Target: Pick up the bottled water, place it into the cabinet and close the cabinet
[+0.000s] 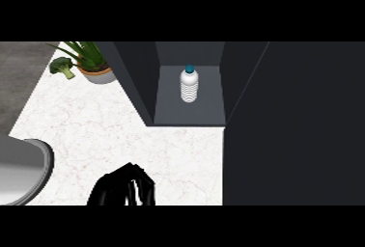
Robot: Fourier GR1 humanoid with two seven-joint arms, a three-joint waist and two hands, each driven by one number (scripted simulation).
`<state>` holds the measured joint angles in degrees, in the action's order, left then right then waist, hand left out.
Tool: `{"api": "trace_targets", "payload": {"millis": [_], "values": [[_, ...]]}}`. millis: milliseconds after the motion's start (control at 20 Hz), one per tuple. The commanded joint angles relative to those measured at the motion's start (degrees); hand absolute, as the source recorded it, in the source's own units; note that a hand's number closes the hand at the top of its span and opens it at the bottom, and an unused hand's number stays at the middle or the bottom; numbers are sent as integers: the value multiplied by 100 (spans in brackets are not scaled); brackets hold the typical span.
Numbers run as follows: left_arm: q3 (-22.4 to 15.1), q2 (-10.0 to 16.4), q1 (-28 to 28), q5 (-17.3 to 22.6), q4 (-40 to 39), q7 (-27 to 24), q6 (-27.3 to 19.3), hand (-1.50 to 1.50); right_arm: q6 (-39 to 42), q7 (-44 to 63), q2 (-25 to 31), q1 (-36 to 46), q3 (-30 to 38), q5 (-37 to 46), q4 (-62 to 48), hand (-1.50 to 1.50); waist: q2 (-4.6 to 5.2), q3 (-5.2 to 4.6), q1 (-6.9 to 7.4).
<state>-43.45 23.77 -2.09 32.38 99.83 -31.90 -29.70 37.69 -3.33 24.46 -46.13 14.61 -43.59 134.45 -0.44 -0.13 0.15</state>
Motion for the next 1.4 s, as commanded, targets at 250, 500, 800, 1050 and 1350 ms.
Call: {"api": "trace_targets", "payload": {"millis": [250,500,800,1050,1350], "values": [[996,1181,-692,617,669,-191,769,150,142,212,56,-214,-263,494,1808,150,-26,-25,-79],[1321,1537,-1188,969,1091,-284,1085,-150,366,199,58,-102,-553,781,1862,150,-67,-36,-39],[1931,2032,-1726,1195,1332,-503,1332,-150,390,407,161,64,-1080,991,1821,150,-94,-47,53],[2212,2250,-1979,1442,1491,-435,1471,-150,321,641,323,540,-1599,1101,1836,150,-109,-67,124],[2573,2494,-2246,1742,1497,-505,1873,-150,213,975,517,1257,-2132,1226,1644,150,-142,-116,212]]}}
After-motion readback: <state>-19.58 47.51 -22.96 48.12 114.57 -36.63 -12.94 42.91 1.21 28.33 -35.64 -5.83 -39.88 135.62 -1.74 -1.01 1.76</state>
